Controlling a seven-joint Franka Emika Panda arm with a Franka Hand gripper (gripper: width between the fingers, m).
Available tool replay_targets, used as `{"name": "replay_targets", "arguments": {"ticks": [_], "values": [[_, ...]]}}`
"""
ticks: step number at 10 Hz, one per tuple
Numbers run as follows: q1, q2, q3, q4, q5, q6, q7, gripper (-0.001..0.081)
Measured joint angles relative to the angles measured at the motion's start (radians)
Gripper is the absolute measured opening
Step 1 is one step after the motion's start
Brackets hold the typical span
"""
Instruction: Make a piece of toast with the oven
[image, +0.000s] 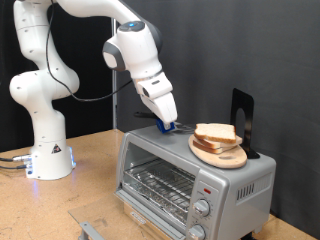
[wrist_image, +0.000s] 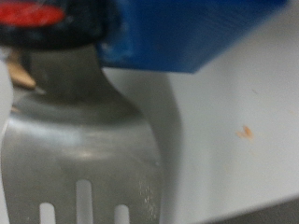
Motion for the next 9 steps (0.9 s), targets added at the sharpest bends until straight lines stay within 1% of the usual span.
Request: {"name": "replay_targets", "arguments": {"ticks": [2, 4, 5, 6, 7, 9], "values": [[-0.005, -0.06, -0.019, 0.016, 0.001, -0.088, 0.003, 0.045], [-0.026, -0.094, -0.027, 0.049, -0.051, -0.229, 0.037, 0.0452], [-0.025, -0.092, -0.025, 0.043, -0.042, -0.206, 0.032, 0.0452], [-0.023, -0.093, -0.025, 0.03, -0.017, -0.162, 0.026, 0.0452], [-0.021, -0.104, -0.027, 0.011, 0.038, -0.101, 0.008, 0.0452], [-0.021, -0.157, -0.05, -0.037, 0.131, -0.033, -0.028, 0.0452]]}}
